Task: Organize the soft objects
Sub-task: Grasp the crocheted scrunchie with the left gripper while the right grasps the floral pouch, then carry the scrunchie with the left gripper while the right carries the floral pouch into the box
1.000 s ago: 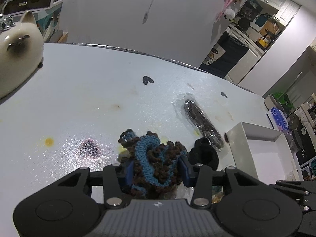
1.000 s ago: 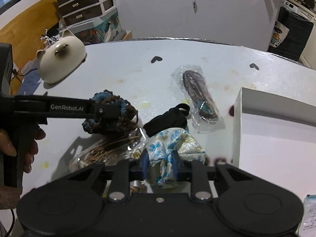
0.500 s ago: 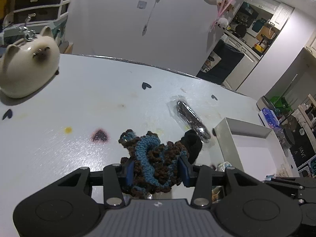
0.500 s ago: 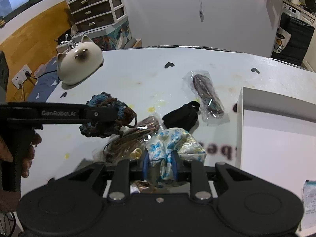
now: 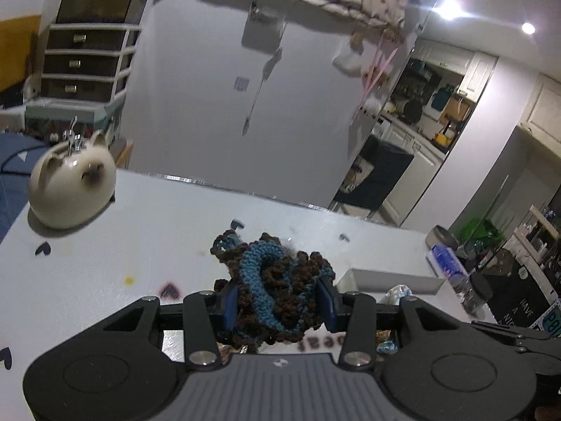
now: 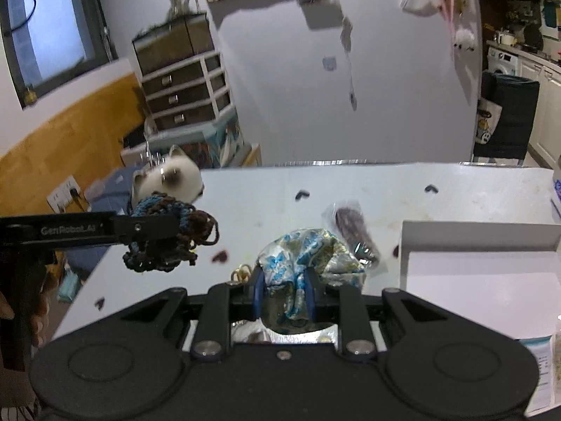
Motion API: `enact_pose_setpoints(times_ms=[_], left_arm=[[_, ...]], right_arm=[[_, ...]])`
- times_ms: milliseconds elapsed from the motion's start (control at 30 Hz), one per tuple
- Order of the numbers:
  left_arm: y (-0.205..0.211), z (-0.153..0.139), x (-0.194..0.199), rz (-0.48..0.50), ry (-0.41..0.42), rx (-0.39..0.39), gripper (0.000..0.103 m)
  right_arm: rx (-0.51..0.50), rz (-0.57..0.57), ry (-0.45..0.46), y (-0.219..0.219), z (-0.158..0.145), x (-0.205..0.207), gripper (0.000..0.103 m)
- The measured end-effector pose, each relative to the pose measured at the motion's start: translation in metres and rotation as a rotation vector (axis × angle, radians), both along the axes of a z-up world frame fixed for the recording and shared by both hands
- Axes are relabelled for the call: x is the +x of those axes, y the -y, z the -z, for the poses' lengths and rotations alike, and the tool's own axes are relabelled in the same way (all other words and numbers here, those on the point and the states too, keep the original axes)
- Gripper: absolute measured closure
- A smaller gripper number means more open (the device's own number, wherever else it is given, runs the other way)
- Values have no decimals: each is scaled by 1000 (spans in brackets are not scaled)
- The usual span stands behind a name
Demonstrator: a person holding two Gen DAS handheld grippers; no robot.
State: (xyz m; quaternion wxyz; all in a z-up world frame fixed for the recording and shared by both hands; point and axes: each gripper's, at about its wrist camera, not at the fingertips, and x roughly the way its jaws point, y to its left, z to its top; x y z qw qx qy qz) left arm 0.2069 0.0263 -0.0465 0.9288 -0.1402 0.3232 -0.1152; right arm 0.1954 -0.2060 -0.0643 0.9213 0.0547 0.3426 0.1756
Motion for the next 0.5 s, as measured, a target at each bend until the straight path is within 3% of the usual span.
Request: enact_pose_setpoints(times_ms=[500], left_arm=[[86,-17,-21,33,34,-18,58]], right_arm=[[-3,41,52,89,-25,-18,79]])
